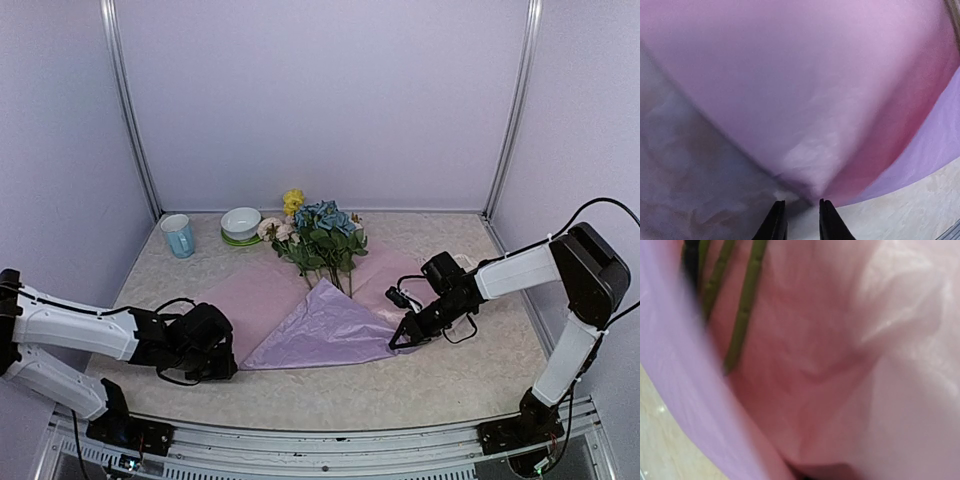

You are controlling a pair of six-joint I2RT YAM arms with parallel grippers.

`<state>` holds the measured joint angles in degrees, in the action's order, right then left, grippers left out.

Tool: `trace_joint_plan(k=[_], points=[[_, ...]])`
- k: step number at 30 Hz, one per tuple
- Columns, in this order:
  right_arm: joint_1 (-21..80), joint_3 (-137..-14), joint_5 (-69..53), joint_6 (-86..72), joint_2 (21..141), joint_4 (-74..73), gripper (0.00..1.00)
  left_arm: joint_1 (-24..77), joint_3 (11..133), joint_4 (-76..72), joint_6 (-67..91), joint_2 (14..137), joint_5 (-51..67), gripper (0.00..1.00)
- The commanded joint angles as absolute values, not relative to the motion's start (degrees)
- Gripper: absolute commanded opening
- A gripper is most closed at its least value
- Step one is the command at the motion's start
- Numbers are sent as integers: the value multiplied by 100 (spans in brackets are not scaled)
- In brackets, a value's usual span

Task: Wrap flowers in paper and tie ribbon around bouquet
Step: Press the fold line of the 1/4-folded wrapping paper.

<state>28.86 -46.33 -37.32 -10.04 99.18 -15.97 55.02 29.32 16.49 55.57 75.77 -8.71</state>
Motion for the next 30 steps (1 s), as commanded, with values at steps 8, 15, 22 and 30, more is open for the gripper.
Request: trace_joint_plan(k=[8,15,22,30], points=[[2830,-4531,-3595,-873,9830,-1769,0,5684,4356,3483,5338,7218,-2412,27],[2830,-4547,-3597,-985,9859,-1716,0,5948,5928,2066,3377,9210,-1611,28],[2831,-4726,-3132,-979,9626,-2041,14,5959,5741,1710,3133,10091,-866,26],[2844,-5779,-1544,-881,8867,-3288,30,5900,5389,1772,3134,10329,-846,24]])
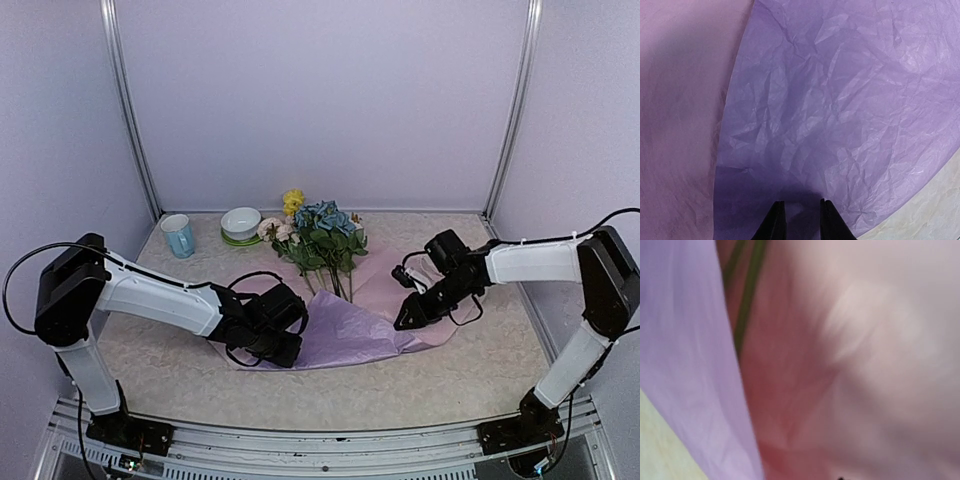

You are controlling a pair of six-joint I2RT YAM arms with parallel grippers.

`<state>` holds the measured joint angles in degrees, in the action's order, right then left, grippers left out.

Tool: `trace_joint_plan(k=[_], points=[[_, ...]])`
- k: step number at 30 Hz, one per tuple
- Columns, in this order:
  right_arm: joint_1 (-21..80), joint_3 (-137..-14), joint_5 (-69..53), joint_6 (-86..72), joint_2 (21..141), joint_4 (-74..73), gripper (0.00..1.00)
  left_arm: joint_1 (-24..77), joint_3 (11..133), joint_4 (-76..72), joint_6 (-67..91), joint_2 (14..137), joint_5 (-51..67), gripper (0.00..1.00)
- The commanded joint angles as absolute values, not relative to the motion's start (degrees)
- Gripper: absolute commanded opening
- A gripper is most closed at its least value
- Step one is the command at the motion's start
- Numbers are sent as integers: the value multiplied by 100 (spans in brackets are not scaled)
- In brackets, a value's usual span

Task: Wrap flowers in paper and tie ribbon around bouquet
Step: Press the fold line of the 1/4-folded wrapping paper.

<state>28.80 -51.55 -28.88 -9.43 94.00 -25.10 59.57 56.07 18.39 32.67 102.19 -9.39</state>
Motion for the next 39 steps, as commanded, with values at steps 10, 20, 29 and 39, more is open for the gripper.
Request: trace_joint_plan(k=[10,20,29,39], points=[[4304,-5505,-2898,-1309,9129,-2178,5,5776,5163,1501,2961,10279,-755,24],[3936,-4708,-1629,-1878,9357,-2914,3,5627,5040,1508,2763,10369,-466,24],[2961,-4637,-365,-1880,8602,-4213,4,5538,4885,1572,2690,10254,-538,25],[3312,-6573,-424,-1437,8841,-4613,3,5520,4742,1373,2636,10179,-431,25]])
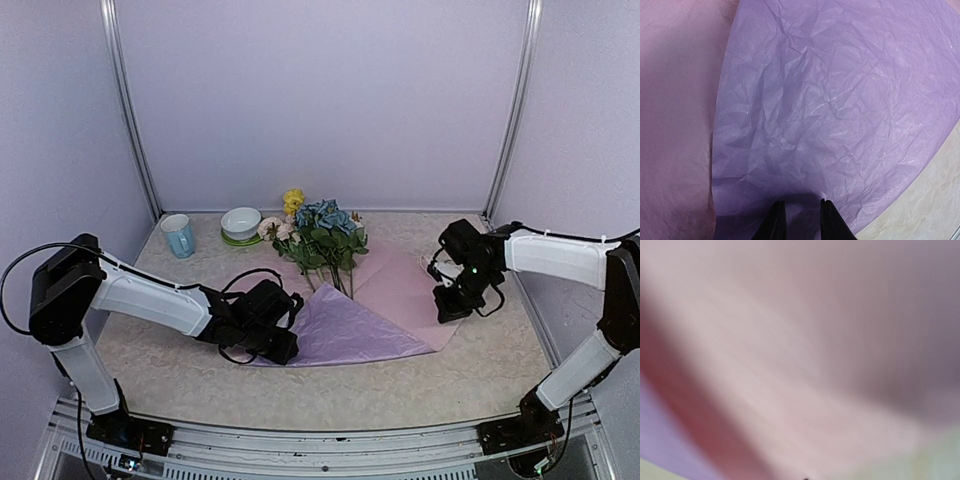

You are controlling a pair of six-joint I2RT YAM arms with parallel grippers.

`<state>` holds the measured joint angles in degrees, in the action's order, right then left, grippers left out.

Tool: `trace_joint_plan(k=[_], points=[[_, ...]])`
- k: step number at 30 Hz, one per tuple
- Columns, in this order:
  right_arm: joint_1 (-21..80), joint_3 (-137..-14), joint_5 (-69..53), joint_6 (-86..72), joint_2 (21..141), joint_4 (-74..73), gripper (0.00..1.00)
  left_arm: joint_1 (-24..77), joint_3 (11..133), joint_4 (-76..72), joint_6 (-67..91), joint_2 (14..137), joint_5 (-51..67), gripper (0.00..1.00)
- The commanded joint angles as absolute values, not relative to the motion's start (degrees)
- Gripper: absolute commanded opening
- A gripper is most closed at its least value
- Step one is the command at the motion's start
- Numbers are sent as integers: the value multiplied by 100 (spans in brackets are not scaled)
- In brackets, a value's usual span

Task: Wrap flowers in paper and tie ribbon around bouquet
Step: Press the fold line of the 1/4-folded wrapping paper.

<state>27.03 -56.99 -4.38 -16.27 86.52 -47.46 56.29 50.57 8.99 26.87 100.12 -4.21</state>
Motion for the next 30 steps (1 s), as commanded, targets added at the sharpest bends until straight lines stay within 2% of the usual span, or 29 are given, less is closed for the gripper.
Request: trace_joint_plan(k=[1,3,5,10,18,23,27,30], points=[[3554,-6684,-753,-1363,8998,-4405,3,5520,4730,1348,2638,10165,-423,25],[3929,-6799,-1589,-1381,9409,-3956,2,5511,4726,1340,2628,10138,-451,25],[4219,-6738,-1928,-1604,9774,-3514,1,5502,4764,1344,2635,10112,-499,25],[4509,-6428,-1361,-2124,10393,-3237,0,5513,4817,1416,2637,10008,-550,25],[4517,-5665,-477,-2780,10009,-3118,0,5502,4715,1622,2675,9808,-648,25],[4566,-5329,-615,-2858,9983,-2711,0,5497,4602,1816,2822,9601,-776,26],[4622,-5170,-544,-3041,9917,-2490,0,5468,4332,2337,3343,9261,-1310,29],[4619,-5080,-400,-3105,9848,-2495,0,5475,3814,2208,3840,8804,-1149,21]])
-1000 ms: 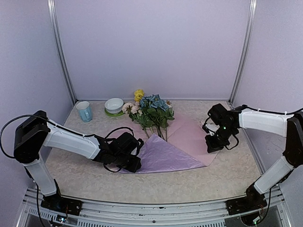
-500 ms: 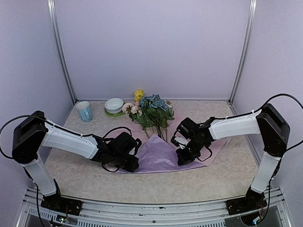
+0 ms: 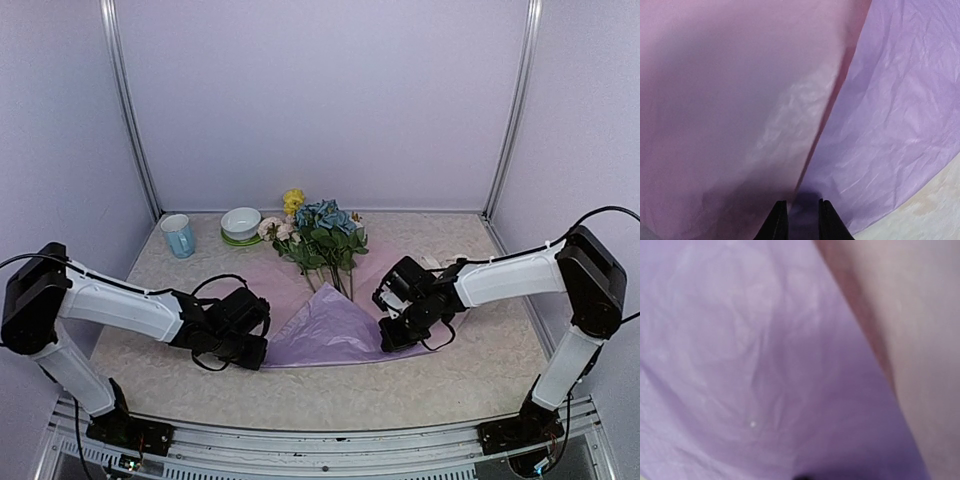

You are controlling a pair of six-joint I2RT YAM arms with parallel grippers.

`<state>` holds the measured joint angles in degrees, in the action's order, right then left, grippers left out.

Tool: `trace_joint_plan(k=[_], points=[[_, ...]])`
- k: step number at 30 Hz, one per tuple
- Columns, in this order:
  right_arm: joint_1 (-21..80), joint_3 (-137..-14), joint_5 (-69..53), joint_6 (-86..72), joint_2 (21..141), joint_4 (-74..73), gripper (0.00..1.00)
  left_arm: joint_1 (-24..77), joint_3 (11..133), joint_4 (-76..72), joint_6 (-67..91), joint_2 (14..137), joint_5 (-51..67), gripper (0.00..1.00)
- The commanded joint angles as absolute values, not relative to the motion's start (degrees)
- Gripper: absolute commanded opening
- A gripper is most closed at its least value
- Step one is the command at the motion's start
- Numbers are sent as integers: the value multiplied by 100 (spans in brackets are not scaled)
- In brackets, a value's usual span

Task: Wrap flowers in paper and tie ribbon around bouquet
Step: Press the fold line of the 1/4-folded wrapping paper.

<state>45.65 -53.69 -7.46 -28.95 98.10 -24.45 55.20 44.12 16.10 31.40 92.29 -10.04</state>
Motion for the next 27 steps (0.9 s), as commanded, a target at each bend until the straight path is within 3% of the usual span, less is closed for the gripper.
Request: trace_joint_plan(k=[1,6,10,13,20,27], points=[[4629,-5042,-403,-3123,9814,-2444,0,5476,3600,2120,4025,8603,-1094,20],[4664,-5074,-584,-3083,9865,-2258,0,5467,3252,2374,4439,7682,-1432,20],[4700,-5228,-477,-2997,10016,-2366,0,5662,4307,2915,3965,7445,-2174,21],[4698,-5298,-473,-3067,10090,-2422,0,5969,5152,2767,3288,7879,-2381,24],[4716,-5747,-338,-3036,10257,-2692,1,6229,5974,1611,2246,9615,-353,18],[4811,-5821,-50,-3038,10305,-2640,1,6363,6301,2273,2227,10348,-739,12]])
